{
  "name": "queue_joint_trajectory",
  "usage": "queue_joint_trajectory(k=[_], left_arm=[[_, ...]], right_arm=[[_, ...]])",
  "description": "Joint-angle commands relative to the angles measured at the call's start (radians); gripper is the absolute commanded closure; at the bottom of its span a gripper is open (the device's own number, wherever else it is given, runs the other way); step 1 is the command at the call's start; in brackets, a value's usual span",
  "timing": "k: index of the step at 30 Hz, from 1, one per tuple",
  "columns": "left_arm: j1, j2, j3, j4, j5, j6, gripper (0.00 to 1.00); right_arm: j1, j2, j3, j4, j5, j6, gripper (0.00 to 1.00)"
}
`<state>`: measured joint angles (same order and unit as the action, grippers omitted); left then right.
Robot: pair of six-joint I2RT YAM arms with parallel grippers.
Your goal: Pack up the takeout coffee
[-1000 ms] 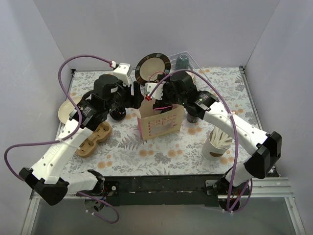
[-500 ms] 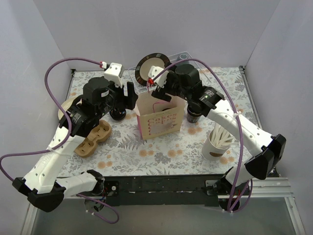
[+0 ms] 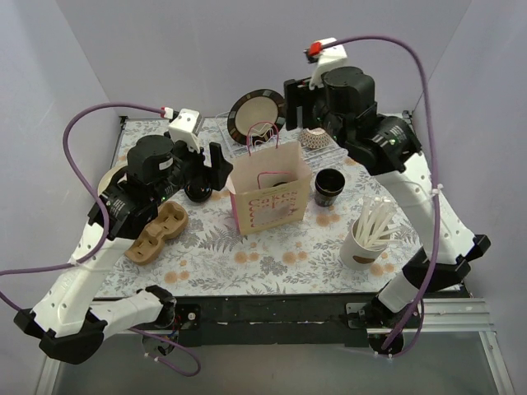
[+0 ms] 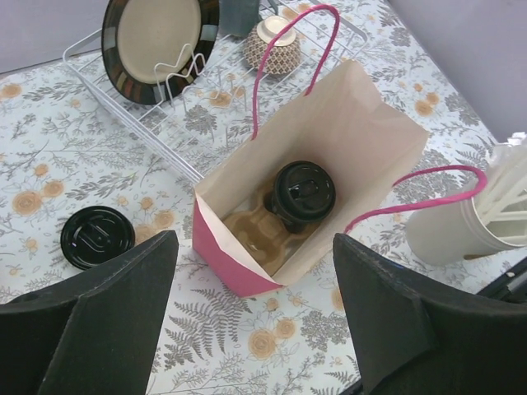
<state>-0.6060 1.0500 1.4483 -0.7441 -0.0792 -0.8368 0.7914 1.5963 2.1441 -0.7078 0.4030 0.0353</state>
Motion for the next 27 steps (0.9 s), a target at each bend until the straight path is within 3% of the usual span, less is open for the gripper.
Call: queue_joint_trajectory(k=[1,4,6,9,12,18,27], left_arm=[[0.0,-0.045,0.046,-0.024,0.078,0.008,0.23],[0.0,-0.048,0.069,-0.053,0.108,0.054,0.22],[0.0,-0.044,0.083,-0.078,0.099,0.077,0.21],[0.0,-0.053,0.099,-0.109,0.096,0.096,0.21],[0.0,-0.065,0.098,-0.112,0.124,0.093,0.2],[0.0,-0.077,0.084,-0.118,0.162,0.09,0.2],[-0.003,-0.084,0.072,-0.095,0.196,0.076,0.2]], right_arm=[[-0.032,-0.073,-0.004,-0.465,0.161,0.513,0.23],[-0.087,-0.185,-0.195,-0.57,0.125,0.645,0.32],[-0.16,-0.24,-0.278,-0.597,0.001,0.673,0.42],[-0.188,-0.332,-0.45,-0.598,-0.049,0.753,0.49],[-0.219,-0.41,-0.604,-0.598,-0.101,0.823,0.48],[-0.276,-0.542,-0.697,-0.601,-0.148,0.856,0.5],[-0.363,-0.714,-0.858,-0.601,-0.144,0.766,0.52]])
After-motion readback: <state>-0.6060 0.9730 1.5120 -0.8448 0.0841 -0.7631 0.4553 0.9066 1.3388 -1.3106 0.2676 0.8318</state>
